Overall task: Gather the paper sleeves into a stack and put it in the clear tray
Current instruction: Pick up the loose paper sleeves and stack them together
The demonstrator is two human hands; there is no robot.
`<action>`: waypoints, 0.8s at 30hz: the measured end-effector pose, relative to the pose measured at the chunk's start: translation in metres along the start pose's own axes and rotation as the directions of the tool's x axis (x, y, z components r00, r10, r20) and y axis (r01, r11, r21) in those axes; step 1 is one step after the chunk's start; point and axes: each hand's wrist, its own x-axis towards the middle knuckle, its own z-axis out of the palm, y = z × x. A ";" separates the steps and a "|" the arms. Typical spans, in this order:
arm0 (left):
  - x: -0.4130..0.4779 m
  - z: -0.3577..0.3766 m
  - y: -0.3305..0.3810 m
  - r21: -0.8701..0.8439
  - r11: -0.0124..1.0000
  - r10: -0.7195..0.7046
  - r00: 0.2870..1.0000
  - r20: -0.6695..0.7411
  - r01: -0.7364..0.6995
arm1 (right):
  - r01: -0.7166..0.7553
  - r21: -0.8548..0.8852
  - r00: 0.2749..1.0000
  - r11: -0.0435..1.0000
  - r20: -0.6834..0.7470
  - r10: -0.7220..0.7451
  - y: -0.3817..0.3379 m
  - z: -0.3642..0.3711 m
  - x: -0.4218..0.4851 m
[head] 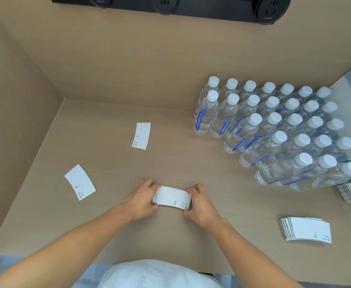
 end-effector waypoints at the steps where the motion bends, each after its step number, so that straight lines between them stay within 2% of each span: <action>1: 0.000 0.002 0.000 -0.012 1.000 -0.001 1.000 -0.004 0.001 | 0.002 0.008 1.000 1.000 0.005 -0.002 0.001 0.001 0.001; 6: -0.001 0.010 0.000 -0.158 0.986 -0.063 0.998 -0.010 0.061 | -0.027 0.116 1.000 0.993 -0.003 0.027 0.005 0.010 0.003; 10: 0.000 0.014 0.002 -0.236 0.968 -0.095 0.995 -0.034 0.084 | -0.164 0.247 0.986 0.955 0.004 0.168 0.003 0.019 0.010; 18: 0.005 0.012 -0.005 -0.233 0.969 -0.083 0.996 -0.012 0.078 | -0.108 0.167 0.994 0.980 -0.010 0.111 0.005 0.020 0.015; 21: 0.006 0.010 -0.007 -0.238 0.968 -0.076 0.997 0.008 0.075 | -0.070 0.001 0.995 0.998 -0.064 0.070 0.004 0.017 0.017; 24: 0.008 0.010 -0.009 -0.216 0.975 -0.051 0.999 0.014 0.053 | -0.119 0.038 0.993 0.992 0.002 0.119 -0.008 0.009 0.017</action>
